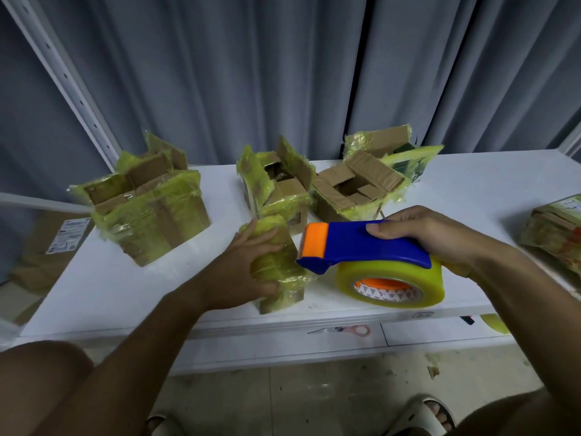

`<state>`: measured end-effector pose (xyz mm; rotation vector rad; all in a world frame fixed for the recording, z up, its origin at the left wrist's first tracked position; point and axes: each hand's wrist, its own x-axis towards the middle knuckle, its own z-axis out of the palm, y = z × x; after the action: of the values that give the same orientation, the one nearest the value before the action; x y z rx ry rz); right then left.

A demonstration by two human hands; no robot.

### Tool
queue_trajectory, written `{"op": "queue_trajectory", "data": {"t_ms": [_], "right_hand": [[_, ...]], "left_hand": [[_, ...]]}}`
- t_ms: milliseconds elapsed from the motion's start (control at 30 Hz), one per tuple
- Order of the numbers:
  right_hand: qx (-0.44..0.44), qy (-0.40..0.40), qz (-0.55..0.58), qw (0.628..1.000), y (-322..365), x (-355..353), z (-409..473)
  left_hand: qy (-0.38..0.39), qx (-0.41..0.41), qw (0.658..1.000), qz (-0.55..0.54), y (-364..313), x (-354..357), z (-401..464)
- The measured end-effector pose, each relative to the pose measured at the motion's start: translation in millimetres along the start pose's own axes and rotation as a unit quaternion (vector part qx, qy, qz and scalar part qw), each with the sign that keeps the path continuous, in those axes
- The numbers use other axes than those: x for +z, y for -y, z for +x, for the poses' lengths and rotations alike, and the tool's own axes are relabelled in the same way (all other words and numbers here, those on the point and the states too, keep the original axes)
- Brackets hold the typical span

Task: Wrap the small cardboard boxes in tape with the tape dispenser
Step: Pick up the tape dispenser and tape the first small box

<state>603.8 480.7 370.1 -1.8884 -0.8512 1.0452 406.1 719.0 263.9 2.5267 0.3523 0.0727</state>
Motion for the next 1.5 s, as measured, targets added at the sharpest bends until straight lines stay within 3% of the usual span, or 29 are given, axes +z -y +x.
{"op": "queue_trajectory", "data": {"t_ms": [167,300,467,533,733,1167,1500], "right_hand": [[-0.029,0.012,0.008,0.999,1,13,9],[-0.053,0.023,-0.006,0.998,2,24,15],[-0.083,0.035,0.004,0.996,8,34,20],[-0.090,0.041,0.000,0.995,10,38,22],[-0.099,0.050,-0.023,0.994,15,45,27],[-0.119,0.043,-0.083,0.988,17,41,30],[-0.164,0.033,-0.177,0.970,21,17,27]], "left_hand": [[-0.069,0.044,0.994,-0.079,-1,-4,-6],[-0.187,-0.015,0.951,-0.246,-26,-22,-16],[-0.075,-0.082,0.920,-0.377,-33,-26,-33],[-0.063,-0.111,0.908,-0.399,-34,-22,-36],[-0.069,-0.181,0.881,-0.431,-32,-21,-39],[-0.120,-0.223,0.878,-0.406,-39,-14,-45],[-0.188,-0.216,0.896,-0.338,-49,8,-50]]}}
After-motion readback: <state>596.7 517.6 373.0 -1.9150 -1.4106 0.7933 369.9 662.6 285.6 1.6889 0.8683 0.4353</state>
